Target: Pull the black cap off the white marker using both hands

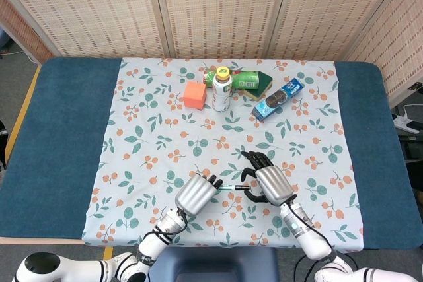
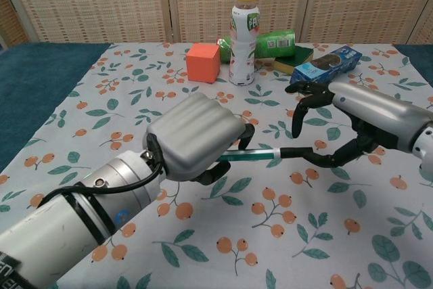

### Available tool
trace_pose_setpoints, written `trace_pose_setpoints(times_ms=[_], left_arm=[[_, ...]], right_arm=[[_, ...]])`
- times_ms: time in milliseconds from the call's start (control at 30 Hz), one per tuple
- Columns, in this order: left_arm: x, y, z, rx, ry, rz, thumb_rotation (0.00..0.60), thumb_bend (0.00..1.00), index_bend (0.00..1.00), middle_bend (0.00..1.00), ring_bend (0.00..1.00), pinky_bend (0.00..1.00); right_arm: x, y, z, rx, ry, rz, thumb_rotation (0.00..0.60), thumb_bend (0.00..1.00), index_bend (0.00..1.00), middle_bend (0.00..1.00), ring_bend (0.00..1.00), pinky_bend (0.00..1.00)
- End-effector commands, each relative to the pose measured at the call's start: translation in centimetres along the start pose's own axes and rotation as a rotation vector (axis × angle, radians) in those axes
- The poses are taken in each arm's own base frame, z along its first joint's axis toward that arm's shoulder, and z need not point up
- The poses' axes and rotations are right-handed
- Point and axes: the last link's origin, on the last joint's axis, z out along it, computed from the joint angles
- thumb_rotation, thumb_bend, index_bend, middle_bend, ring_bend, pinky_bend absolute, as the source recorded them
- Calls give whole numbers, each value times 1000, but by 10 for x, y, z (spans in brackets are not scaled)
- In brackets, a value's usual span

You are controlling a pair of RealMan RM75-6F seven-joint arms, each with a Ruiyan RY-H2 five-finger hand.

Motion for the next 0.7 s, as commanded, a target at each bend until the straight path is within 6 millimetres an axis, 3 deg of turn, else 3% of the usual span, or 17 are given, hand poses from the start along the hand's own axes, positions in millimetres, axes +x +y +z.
trace_pose_setpoints(times_ms=[33,700], left_arm=[[0,0,0,0,2,3,600,436,574,699,774,901],[0,-4,1,6,0,-5,600,436,573,699,774,901]], right_arm=[[-2,-2,1,1,-2,1,600,233,484,44,0,65],[-7,-3,6,-9,-12,7,600,235,478,44,0,65]])
